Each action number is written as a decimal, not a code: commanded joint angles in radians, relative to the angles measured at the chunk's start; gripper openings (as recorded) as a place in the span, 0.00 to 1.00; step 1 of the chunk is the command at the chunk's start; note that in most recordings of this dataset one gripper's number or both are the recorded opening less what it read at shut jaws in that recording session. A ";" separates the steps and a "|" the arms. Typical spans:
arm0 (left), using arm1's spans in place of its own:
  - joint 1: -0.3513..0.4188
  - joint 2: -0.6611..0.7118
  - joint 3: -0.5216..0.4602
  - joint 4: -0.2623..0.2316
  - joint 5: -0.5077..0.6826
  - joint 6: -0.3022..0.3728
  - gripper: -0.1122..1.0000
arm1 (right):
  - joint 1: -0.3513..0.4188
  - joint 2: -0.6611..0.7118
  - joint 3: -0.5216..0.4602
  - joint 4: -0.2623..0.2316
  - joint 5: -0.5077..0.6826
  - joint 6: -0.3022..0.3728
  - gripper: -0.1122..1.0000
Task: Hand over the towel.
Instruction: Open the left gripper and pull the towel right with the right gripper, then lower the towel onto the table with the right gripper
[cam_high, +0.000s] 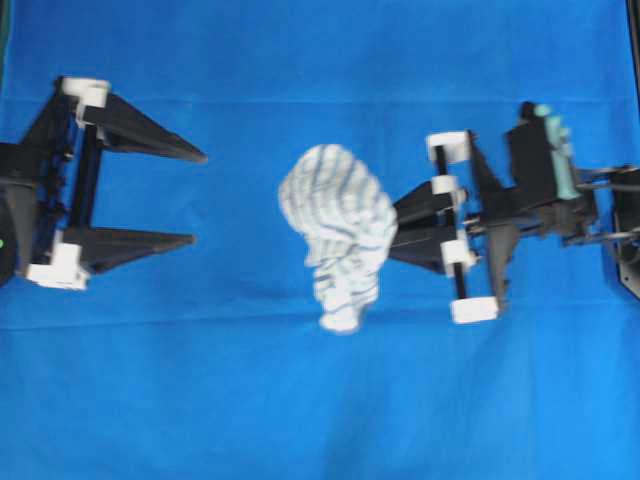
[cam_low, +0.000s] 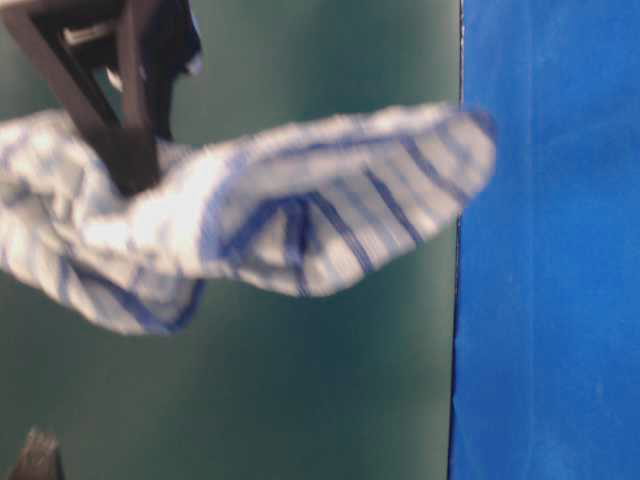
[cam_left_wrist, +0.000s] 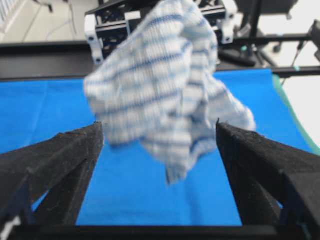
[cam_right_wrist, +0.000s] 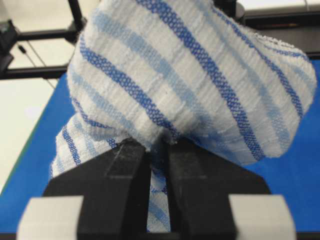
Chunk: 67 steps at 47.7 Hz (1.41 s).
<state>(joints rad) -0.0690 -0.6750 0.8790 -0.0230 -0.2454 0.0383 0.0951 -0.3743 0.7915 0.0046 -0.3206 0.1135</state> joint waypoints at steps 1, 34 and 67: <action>0.003 -0.023 -0.002 -0.002 -0.002 0.003 0.94 | 0.000 -0.055 0.009 0.000 -0.006 -0.002 0.19; 0.003 -0.005 -0.006 0.000 -0.002 -0.005 0.94 | -0.089 0.239 -0.236 -0.002 0.462 0.008 0.19; 0.005 0.008 -0.002 0.000 -0.002 -0.008 0.94 | -0.121 0.683 -0.457 -0.021 0.690 -0.005 0.19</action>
<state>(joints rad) -0.0675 -0.6703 0.8897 -0.0230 -0.2424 0.0322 -0.0169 0.3175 0.3482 -0.0153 0.3682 0.1058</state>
